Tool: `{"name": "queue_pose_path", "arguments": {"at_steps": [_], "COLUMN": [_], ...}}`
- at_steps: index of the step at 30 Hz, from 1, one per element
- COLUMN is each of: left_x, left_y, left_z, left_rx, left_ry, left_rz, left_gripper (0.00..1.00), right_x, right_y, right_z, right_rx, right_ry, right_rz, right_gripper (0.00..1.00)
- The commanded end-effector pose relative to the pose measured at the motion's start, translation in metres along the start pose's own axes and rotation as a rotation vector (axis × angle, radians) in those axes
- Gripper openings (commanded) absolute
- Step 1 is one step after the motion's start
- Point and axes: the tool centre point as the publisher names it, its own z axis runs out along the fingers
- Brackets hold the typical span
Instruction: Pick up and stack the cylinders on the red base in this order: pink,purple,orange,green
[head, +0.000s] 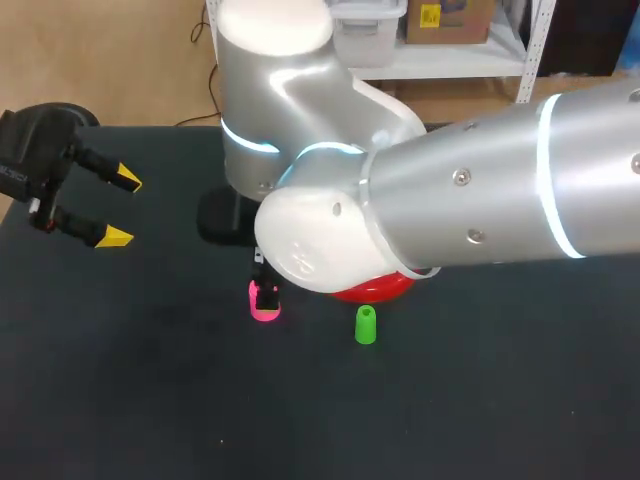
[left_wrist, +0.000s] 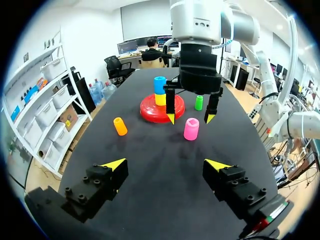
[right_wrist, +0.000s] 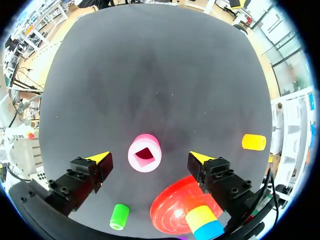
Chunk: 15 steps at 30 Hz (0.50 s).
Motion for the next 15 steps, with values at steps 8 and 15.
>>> {"name": "queue_pose_path", "arguments": {"at_steps": [8,15], "left_x": [0.0008,0.0008], "left_y": [-0.0012,-0.0012], "left_z": [-0.0001,-0.0001], "left_rx": [-0.004,-0.004], "left_ry": [-0.002,-0.002], "left_rz": [0.002,0.002], "left_gripper": [1.0,1.0], "right_x": [-0.0059,-0.0087], "right_y": [-0.0072,-0.0074], "right_z": [0.0094,0.0141], "right_rx": [-0.025,-0.034], "right_ry": [0.012,0.021], "right_rz": [-0.013,-0.021], "right_gripper": [1.0,1.0]}}
